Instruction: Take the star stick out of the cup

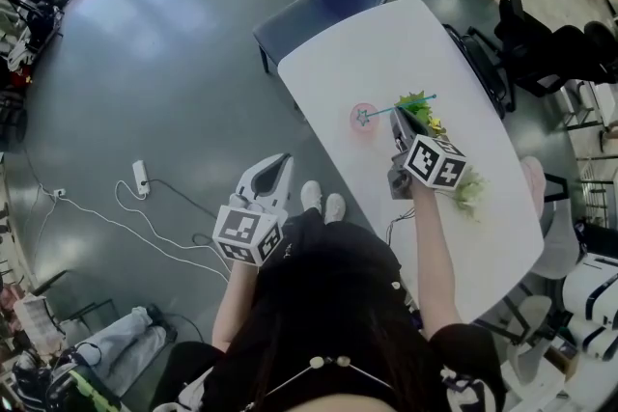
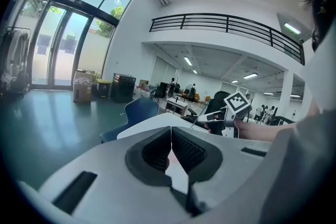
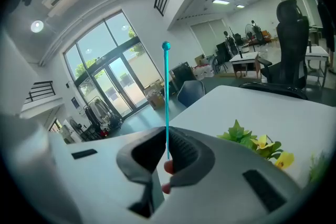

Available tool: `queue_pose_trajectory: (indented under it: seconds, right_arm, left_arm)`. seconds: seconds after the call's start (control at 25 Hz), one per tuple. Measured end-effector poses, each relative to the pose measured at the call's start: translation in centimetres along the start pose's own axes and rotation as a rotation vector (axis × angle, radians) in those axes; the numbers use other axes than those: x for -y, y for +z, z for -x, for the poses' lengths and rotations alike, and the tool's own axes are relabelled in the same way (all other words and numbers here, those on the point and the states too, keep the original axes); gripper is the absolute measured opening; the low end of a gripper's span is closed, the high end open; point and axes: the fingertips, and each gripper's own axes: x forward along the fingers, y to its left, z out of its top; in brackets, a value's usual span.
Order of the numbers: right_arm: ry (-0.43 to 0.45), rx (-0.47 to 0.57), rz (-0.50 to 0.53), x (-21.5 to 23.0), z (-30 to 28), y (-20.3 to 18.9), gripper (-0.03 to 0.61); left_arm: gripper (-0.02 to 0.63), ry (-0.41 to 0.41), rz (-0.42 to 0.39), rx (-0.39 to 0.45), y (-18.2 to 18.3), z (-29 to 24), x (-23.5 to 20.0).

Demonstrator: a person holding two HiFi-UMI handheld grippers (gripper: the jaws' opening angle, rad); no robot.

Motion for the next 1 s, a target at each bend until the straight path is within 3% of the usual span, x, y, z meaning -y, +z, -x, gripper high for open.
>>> queue_pose_trajectory:
  seconds: [0.64, 1.0]
  right_arm:
    - [0.066, 0.228, 0.108, -7.2, 9.8, 5.7, 0.018]
    - [0.025, 0.282, 0.196, -9.4, 13.6, 6.2, 0.014]
  left_arm:
    - [0.008, -0.05, -0.022, 0.013, 0.9, -1.1, 1.0]
    - [0.008, -0.065, -0.026, 0.013, 1.0, -1.4, 1.0]
